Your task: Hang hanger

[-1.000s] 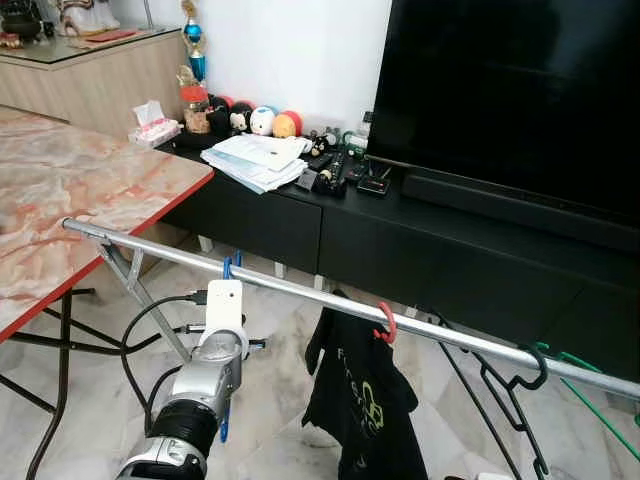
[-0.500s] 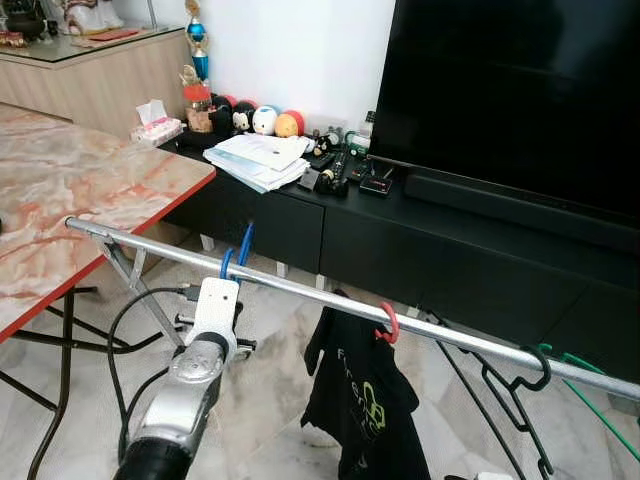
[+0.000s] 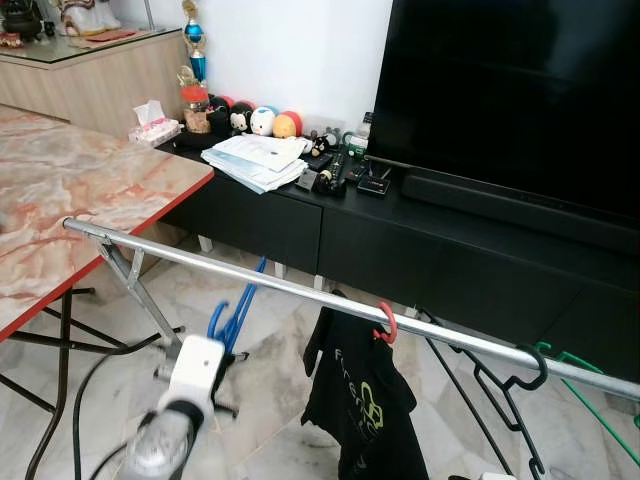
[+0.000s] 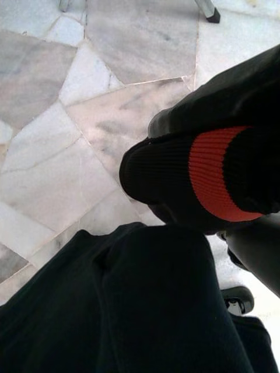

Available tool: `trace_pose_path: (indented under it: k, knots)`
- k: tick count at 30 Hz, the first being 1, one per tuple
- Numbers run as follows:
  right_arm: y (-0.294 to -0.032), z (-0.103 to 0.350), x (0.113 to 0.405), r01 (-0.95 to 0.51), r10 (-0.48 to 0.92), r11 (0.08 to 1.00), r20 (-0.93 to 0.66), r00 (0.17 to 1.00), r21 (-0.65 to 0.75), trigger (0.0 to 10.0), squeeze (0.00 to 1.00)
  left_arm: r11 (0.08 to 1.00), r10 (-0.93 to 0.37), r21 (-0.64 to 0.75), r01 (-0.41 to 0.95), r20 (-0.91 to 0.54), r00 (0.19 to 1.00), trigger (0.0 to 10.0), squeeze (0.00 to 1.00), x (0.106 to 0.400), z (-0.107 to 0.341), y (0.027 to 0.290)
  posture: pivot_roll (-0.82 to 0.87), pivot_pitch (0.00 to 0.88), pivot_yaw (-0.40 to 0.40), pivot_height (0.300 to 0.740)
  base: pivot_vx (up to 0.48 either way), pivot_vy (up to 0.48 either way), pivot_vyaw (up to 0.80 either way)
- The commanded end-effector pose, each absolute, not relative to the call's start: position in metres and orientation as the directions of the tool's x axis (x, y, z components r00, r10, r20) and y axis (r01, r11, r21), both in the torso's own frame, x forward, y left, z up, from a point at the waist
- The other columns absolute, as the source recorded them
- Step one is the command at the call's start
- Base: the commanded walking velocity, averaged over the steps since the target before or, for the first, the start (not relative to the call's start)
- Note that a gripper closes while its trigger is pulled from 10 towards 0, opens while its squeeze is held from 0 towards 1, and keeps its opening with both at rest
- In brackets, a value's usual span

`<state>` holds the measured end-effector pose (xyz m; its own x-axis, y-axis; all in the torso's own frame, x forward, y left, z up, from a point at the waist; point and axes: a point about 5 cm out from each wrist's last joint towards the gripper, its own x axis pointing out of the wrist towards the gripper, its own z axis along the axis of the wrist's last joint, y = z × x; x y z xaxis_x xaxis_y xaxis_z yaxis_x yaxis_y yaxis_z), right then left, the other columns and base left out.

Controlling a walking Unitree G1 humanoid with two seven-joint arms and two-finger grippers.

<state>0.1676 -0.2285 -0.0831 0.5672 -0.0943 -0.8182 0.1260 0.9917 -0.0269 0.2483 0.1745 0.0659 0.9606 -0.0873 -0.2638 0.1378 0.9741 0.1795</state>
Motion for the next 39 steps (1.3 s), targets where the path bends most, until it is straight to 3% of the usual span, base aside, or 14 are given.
trace_pose_path:
  k: [1, 39]
  knots:
    - [-0.2325, -0.0814, 0.1689, 0.140, -0.109, 0.990, -0.809, 0.577, -0.033, 10.0, 0.00, 0.978, -0.078, 0.170, 0.121, -0.242, 0.967, 10.0, 0.00, 0.2473, 0.0700, 0.1732, 0.11, 0.000, -0.044, 0.740, 0.000, 0.000, 0.00]
    - [-0.2329, -0.0813, 0.1687, 0.194, -0.148, 0.980, -0.797, 0.586, -0.039, 10.0, 0.00, 0.991, -0.055, 0.109, 0.080, -0.213, 0.976, 10.0, 0.00, 0.2544, 0.0778, 0.1720, 0.10, 0.000, -0.029, 0.740, -0.275, 0.000, 0.00]
